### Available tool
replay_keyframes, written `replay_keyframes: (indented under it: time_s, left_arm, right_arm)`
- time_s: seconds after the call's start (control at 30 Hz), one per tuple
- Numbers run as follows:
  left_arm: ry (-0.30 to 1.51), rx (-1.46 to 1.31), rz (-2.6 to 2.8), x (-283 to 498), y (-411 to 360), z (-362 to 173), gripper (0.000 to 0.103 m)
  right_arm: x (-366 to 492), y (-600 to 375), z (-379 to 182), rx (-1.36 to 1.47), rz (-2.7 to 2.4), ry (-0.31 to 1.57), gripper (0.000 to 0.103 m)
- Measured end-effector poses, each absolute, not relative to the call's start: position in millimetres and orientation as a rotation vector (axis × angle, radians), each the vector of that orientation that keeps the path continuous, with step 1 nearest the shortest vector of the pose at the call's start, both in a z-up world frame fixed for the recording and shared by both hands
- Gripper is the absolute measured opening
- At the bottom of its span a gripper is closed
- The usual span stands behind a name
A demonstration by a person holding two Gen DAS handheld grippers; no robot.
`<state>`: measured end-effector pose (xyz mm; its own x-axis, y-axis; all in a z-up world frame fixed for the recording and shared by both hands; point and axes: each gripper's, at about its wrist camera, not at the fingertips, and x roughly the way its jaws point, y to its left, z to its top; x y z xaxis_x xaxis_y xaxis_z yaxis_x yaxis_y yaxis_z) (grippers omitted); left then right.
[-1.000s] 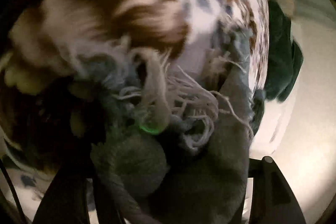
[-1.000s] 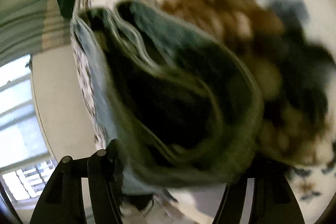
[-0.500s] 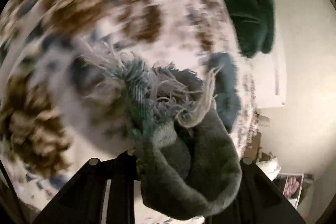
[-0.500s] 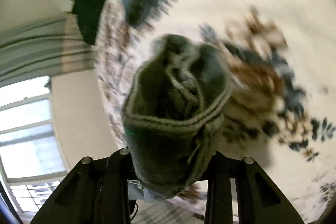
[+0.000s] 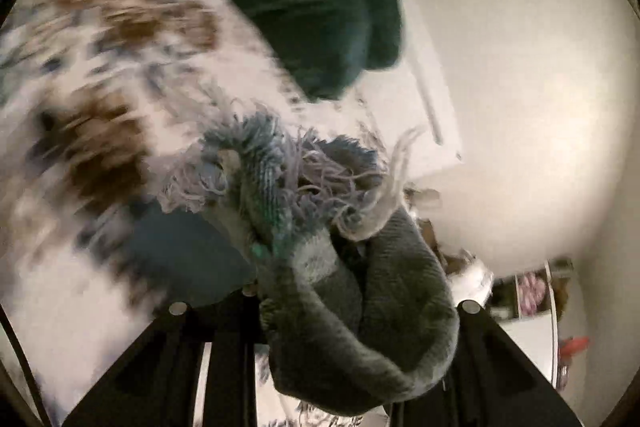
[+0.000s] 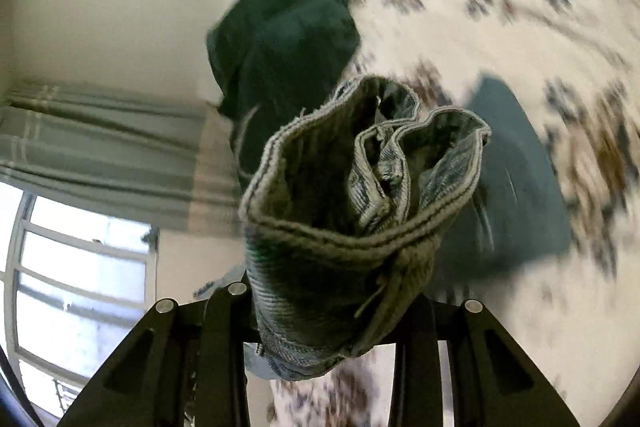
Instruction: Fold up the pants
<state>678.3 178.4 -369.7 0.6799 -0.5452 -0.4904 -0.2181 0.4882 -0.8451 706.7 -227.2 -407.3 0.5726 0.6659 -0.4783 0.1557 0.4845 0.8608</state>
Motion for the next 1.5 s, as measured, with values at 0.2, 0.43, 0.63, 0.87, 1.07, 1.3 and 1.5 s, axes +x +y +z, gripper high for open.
replay_keyframes:
  time_s: [0.2,0.43,0.63,0.87,1.07,1.3,1.5]
  left_arm:
    - [0.998,-0.979,-0.217,747.1,154.3,-483.7,0.024]
    - [1.189,-1.069,-0.158,720.0,155.6,-609.1,0.027]
    - [1.261,-0.862,-0.088,707.6,150.4,-558.3,0.049]
    - [1.209,-0.215,0.087,670.3,101.4,-489.9,0.089]
    - [1.167,-0.067,0.101,639.9,72.7,-466.4,0.089]
    - [1.091,-0.079,0.117,585.8,57.2,-397.5,0.089]
    - [1.005,-0.053,0.106,513.8,55.5,-320.7,0.089]
  right_arm:
    - [748.3,-249.4,-521.8,1.069,0.235,1.009,0.034]
    - [733.8,-263.0,-617.5,1.158,0.125,1.142,0.036]
    - [745.1,-251.9,-582.3,0.961,0.146,1.251,0.086]
    - [713.8,-194.1,-502.8,0.219,-0.052,1.276,0.092]
    - [656.5,-183.8,-464.2,-0.009,-0.129,1.186,0.093]
    - [578.8,-182.1,-382.7,-0.040,-0.118,1.089,0.093]
    - [503.4,-185.6,-300.6,-0.025,-0.109,1.016,0.093]
